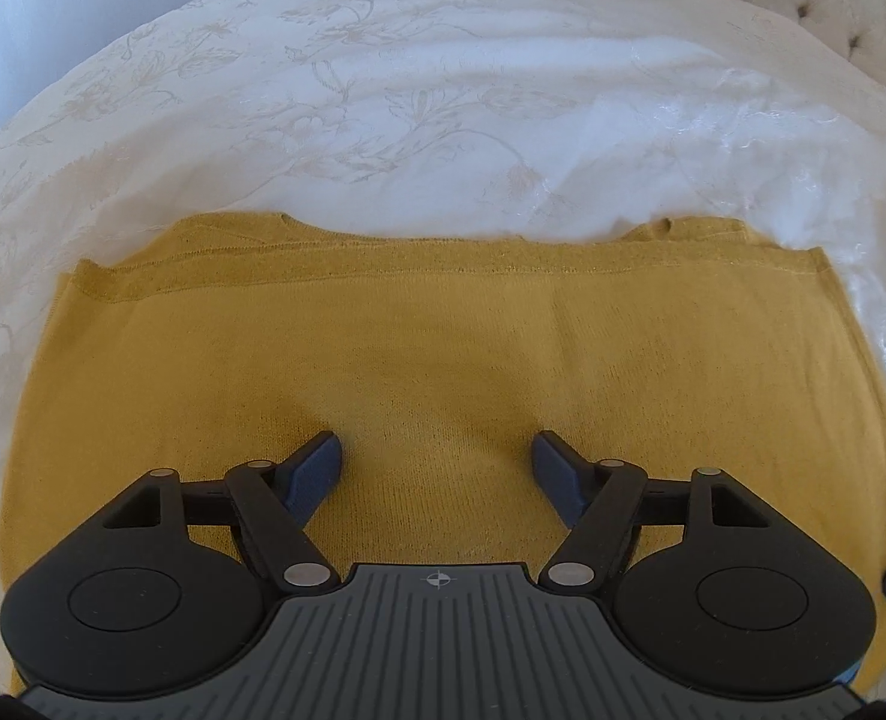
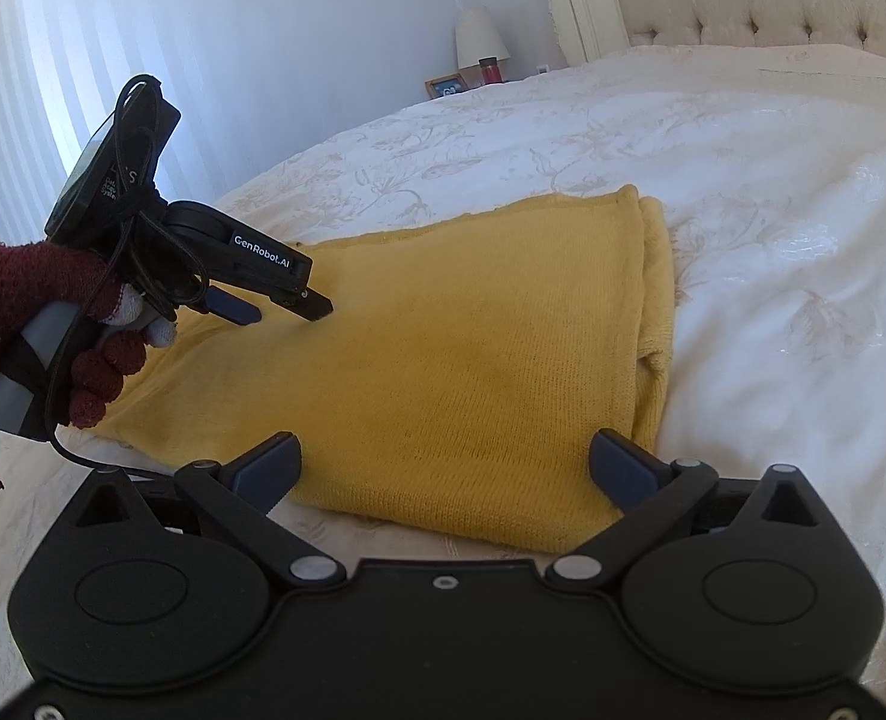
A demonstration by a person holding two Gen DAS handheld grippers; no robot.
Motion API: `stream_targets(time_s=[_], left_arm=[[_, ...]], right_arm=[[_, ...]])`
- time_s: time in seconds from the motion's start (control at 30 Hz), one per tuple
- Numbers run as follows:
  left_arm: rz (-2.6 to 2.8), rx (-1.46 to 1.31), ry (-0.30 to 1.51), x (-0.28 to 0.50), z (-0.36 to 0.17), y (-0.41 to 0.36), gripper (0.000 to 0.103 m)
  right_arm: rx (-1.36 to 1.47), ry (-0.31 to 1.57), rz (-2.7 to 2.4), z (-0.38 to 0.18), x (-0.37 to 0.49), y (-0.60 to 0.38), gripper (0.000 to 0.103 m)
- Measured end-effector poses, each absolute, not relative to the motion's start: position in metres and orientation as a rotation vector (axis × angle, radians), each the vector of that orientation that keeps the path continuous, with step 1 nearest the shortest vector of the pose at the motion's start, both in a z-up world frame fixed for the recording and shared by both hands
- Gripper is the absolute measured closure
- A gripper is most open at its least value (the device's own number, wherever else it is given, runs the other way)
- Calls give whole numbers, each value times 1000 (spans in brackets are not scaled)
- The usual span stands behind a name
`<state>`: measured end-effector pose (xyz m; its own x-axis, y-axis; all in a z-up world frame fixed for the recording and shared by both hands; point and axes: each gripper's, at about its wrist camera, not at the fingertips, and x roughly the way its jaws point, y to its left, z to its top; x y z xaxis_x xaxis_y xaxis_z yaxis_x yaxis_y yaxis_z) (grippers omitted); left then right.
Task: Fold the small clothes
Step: 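Reposition both grippers over the half-folded sweater, then move the right gripper to a side edge of the folded sweater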
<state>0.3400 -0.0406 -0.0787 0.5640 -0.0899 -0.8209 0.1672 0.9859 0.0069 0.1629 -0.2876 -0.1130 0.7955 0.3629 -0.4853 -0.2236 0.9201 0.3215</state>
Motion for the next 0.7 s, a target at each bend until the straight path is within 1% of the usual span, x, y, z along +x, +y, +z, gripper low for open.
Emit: stream_targets(time_s=[0.2, 0.43, 0.6, 0.67, 0.7], left_arm=[[-164, 72, 947, 340, -81, -38, 32], [-160, 65, 933, 339, -83, -38, 31], [-159, 60, 928, 338, -83, -38, 30], [-159, 57, 926, 338, -83, -37, 29], [-159, 55, 927, 338, -83, -37, 29]], right_arm=[[440, 488, 253, -98, 160, -321, 1], [688, 575, 248, -126, 192, -364, 0], [725, 588, 317, -124, 217, -370, 0], [733, 604, 350, -124, 229, -369, 2], [735, 618, 363, -125, 236, -368, 5]])
